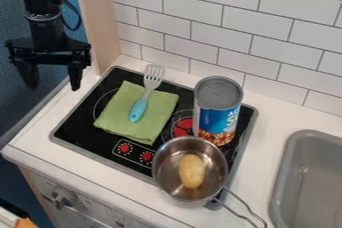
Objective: Move the yellow object from the pot to the left of the left side burner
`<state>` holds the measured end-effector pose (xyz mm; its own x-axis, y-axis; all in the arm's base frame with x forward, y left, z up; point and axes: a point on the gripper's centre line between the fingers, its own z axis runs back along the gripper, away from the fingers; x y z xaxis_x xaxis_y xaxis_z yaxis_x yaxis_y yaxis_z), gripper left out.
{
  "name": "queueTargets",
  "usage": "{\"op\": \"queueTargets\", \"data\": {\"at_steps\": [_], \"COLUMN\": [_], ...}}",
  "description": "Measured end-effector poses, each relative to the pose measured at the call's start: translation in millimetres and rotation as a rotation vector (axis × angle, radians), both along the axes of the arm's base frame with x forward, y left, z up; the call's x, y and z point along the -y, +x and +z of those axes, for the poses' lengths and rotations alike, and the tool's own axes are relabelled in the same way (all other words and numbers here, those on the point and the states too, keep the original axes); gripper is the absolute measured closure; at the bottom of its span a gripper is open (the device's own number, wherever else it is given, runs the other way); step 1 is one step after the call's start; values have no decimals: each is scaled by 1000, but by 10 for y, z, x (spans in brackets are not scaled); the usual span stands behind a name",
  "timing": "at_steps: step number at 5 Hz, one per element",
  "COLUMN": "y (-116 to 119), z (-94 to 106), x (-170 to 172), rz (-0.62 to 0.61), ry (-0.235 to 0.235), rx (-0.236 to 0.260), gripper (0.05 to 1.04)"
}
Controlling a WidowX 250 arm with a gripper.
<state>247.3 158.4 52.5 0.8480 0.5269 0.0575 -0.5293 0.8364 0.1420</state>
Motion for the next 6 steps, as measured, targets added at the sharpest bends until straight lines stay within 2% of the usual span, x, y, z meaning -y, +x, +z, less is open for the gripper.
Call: {"op": "queueTargets", "data": {"at_steps": [1,2,3,5,6], "y": [-42,29,115,211,207], "z": [-101,-143,-205,-143,-125], "x": [35,231,544,1306,1601], "rz": [5,-46,-149,-357,-423], "ry": [-19,-15,-5,-21,-20], "rx": [-32,-35,-36,-5,3], "gripper": [83,83,83,83,83]}}
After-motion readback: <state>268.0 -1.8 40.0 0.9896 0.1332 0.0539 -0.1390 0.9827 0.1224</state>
